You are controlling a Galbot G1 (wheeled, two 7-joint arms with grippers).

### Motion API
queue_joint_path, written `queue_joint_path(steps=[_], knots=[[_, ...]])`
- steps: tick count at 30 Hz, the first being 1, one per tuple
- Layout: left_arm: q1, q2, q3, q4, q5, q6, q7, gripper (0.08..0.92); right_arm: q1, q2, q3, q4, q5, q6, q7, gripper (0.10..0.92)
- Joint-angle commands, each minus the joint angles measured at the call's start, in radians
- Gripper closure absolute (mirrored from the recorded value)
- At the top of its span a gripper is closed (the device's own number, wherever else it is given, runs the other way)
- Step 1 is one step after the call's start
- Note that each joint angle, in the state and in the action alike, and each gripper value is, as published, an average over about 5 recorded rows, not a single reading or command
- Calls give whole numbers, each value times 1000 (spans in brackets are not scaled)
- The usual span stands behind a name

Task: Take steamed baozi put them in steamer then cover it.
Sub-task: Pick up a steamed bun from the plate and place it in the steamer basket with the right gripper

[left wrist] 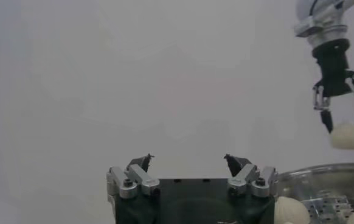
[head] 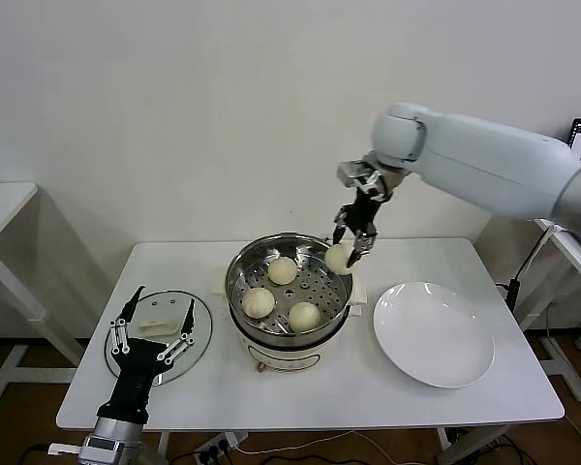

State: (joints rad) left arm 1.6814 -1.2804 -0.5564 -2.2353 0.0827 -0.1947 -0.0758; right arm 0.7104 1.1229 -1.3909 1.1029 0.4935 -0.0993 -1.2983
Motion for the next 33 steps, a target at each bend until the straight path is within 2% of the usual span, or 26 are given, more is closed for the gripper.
queue_joint_path(steps=[1, 20, 33], knots=[[-1, -1, -1, 6, -2, -2, -1, 177, -84, 126, -30, -40, -39, -20, 60, 405], [4, 0, -8, -1, -6, -3, -5, 177, -142, 158, -24, -107, -109, -15, 66, 387], [5, -3, -26, -6, -6, -2, -8, 177, -136, 141, -1, -98, -138, -7, 58, 263]])
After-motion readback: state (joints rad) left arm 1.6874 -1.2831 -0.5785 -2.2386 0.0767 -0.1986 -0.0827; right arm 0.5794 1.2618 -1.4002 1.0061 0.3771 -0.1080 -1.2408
